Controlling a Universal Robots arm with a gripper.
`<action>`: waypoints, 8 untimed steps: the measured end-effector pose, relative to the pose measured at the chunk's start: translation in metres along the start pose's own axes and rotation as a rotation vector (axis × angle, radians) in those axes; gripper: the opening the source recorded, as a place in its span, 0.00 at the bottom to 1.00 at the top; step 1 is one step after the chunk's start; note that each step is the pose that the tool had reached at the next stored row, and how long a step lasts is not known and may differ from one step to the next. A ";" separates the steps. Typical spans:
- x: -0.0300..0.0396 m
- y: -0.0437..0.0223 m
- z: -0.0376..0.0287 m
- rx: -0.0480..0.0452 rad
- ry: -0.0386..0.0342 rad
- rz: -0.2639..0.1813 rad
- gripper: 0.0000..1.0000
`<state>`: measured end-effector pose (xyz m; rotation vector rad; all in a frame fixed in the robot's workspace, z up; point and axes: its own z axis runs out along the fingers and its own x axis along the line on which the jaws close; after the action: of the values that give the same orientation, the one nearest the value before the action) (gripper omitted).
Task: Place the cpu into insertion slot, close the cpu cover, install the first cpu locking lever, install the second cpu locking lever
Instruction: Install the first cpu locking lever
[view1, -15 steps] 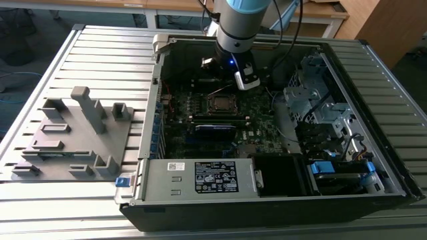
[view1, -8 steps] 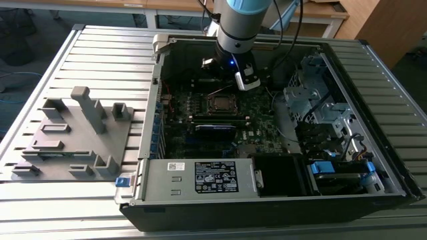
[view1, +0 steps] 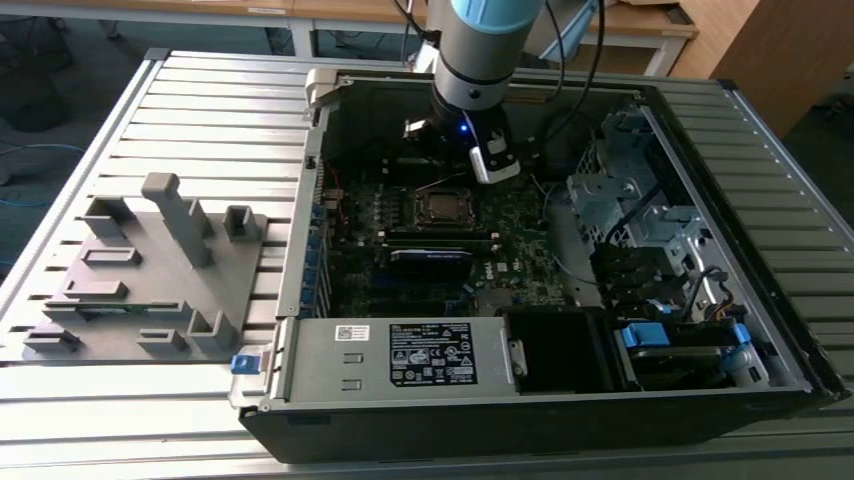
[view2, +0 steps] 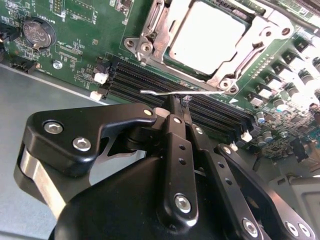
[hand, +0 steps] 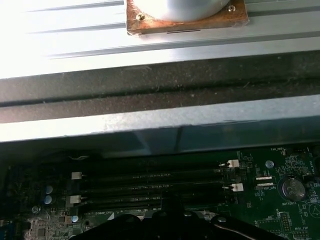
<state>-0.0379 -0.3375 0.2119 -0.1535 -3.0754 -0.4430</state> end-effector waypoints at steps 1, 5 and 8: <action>0.0000 -0.0001 0.0004 0.0007 -0.0003 0.000 0.10; -0.0001 -0.0005 0.0016 0.0050 -0.0011 0.000 0.10; -0.0002 -0.0006 0.0023 0.0093 -0.0018 0.000 0.10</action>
<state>-0.0378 -0.3375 0.2095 -0.1536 -3.0788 -0.4288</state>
